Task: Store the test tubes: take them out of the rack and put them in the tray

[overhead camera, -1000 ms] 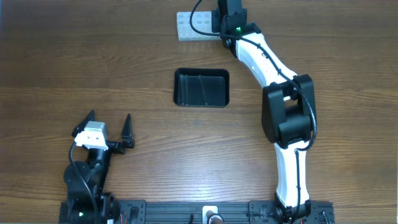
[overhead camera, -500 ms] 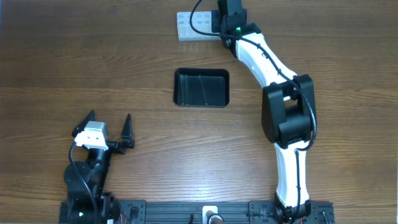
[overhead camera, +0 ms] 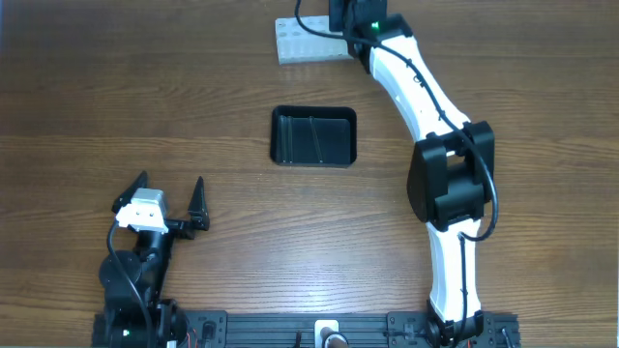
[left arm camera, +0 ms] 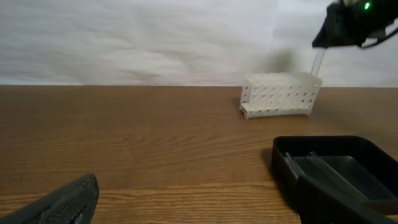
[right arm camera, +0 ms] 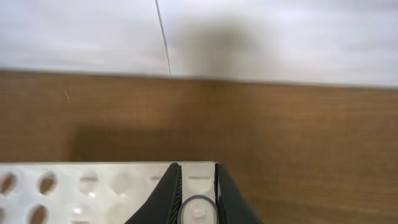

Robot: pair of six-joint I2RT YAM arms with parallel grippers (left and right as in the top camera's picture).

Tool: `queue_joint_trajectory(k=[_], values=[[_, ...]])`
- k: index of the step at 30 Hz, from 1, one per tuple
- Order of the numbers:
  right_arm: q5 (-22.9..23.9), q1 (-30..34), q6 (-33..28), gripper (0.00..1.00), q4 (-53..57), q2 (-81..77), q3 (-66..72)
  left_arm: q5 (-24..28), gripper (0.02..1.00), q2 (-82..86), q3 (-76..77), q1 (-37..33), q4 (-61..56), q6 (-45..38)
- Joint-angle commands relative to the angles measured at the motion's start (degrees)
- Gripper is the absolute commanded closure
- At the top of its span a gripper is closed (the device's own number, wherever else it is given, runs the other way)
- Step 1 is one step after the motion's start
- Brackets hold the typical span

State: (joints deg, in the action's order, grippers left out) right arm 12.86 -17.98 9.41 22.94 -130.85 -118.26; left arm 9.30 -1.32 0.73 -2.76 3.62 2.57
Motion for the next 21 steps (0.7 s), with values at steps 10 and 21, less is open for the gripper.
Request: queue_joint_trajectory(k=[10,21], values=[[0.2,-0.1,0.2,0.921,6.0,14.0,-3.8,0.9,0.018,0.4,-0.4,-0.3,-0.2,-0.7],[-10.5,-0.5,2.8,0.893,31.7,13.4,-2.0,0.9,0.020,0.4,-0.4,-0.3,-0.2,-0.7]])
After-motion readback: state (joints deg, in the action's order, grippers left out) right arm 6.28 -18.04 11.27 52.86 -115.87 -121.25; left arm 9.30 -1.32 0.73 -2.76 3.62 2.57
